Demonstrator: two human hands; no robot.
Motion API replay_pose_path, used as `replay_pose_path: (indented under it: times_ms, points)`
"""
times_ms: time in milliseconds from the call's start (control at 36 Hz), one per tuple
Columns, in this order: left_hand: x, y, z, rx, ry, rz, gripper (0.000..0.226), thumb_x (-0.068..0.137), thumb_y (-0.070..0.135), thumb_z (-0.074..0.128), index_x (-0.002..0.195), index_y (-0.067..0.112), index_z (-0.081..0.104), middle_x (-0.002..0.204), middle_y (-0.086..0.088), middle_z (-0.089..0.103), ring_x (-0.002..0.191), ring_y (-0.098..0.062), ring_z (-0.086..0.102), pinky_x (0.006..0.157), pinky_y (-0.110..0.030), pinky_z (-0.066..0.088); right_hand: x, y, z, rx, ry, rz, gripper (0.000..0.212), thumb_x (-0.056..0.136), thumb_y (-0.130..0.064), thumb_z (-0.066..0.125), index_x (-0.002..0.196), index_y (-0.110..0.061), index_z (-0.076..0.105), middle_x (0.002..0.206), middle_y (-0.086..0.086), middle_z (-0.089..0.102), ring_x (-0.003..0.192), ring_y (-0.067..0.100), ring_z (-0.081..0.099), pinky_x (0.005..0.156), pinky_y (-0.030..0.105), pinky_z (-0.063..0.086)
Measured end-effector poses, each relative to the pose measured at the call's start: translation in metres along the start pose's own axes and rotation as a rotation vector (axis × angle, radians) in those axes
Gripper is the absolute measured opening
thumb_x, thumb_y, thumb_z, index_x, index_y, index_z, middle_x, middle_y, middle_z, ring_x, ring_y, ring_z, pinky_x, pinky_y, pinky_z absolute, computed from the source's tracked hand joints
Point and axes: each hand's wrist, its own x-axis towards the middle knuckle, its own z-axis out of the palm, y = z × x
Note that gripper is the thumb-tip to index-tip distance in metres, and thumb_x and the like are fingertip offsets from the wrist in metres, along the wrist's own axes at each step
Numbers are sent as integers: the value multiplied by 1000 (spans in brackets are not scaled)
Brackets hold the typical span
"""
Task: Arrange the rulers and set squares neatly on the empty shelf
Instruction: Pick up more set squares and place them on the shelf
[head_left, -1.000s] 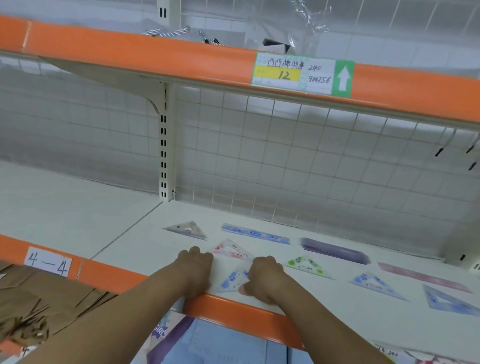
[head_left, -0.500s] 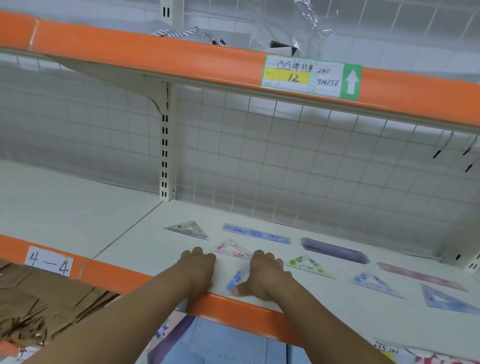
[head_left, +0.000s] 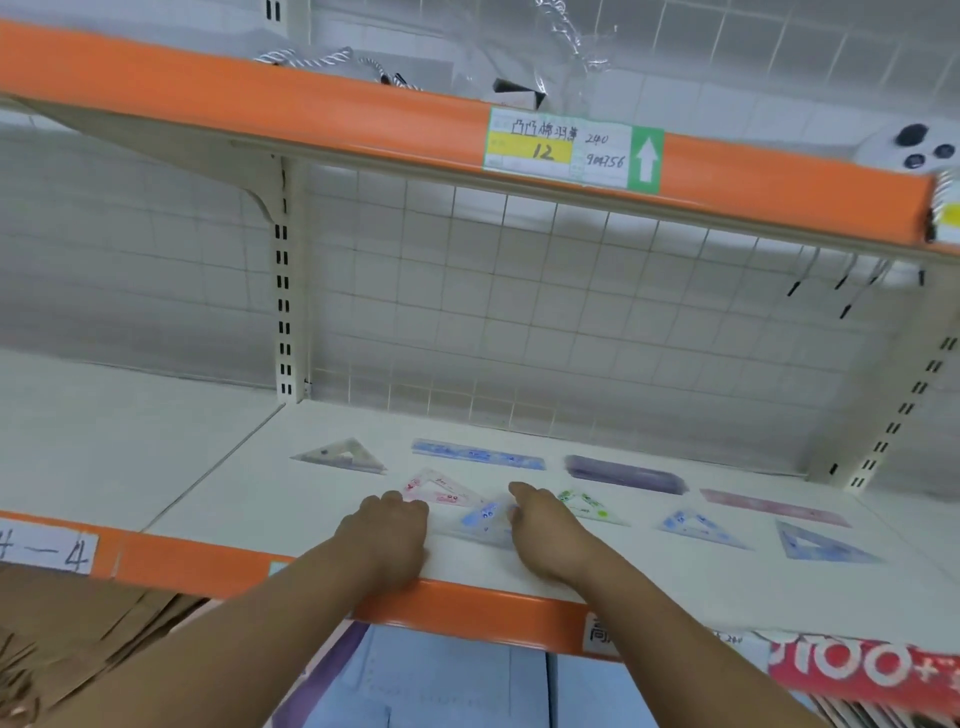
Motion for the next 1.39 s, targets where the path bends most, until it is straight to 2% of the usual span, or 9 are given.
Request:
replay_pose_path:
  times_ms: [111,194,278,444,583,750,861,1111,1389]
  points:
    - [2,10,1,0,-12,35,40,98,33,45,132,14,40,133,-12,39,124,-29,39,100,-39,38,-8,13,-4,59,-8,90,64,96,-58,33,131,-6,45,136,15,43,116,25,49,88,33,38]
    - [5,20,1,-3,-21,65,42,98,35,46,133,14,39,134,-13,39,124,-29,39,102,-38,38,-16,27,-9,84,-30,106,81,85,-69,44,138,-8,38,143,11,36,122,22,46,96,31,38]
    - [9,34,1,-4,-27,95,43,98,36,46,134,14,40,137,-12,39,126,-29,39,103,-38,38,-22,42,-16,70,-62,136,87,83,-71,47,142,-9,33,147,9,28,127,23,43,99,30,37]
    - [19,74,-1,-12,-14,156,42,98,36,46,133,13,41,134,-12,40,125,-29,40,102,-37,39,-32,78,-33,188,0,100,69,86,-57,57,139,-16,40,141,2,44,125,19,46,97,24,38]
    - [28,114,3,-28,-7,187,42,98,37,47,133,14,42,132,-11,40,124,-28,39,101,-37,39,-30,122,-46,253,78,162,94,81,-53,66,147,-8,16,145,6,39,129,20,42,89,22,36]
    - [40,166,7,-43,-10,203,44,97,40,46,133,15,42,135,-11,39,126,-28,37,102,-37,37,-24,180,-73,88,132,172,81,79,-53,69,138,-9,35,134,8,41,118,21,48,88,23,39]
    - [46,194,9,-52,-18,204,42,97,38,47,131,14,44,134,-11,39,126,-27,37,103,-37,38,-15,216,-88,-20,160,183,68,80,-58,64,126,-12,48,111,1,37,99,18,49,85,26,40]
    - [50,226,15,-52,-10,153,37,96,35,47,125,11,46,131,-12,41,123,-27,38,98,-36,38,8,242,-83,-134,110,119,80,70,-78,49,118,-15,54,112,5,44,116,26,42,93,33,38]
    - [57,237,16,4,0,90,38,96,38,45,123,10,46,128,-12,43,121,-28,39,98,-38,40,23,245,-76,-108,101,44,72,74,-67,62,124,-16,52,112,4,42,118,24,39,94,34,41]
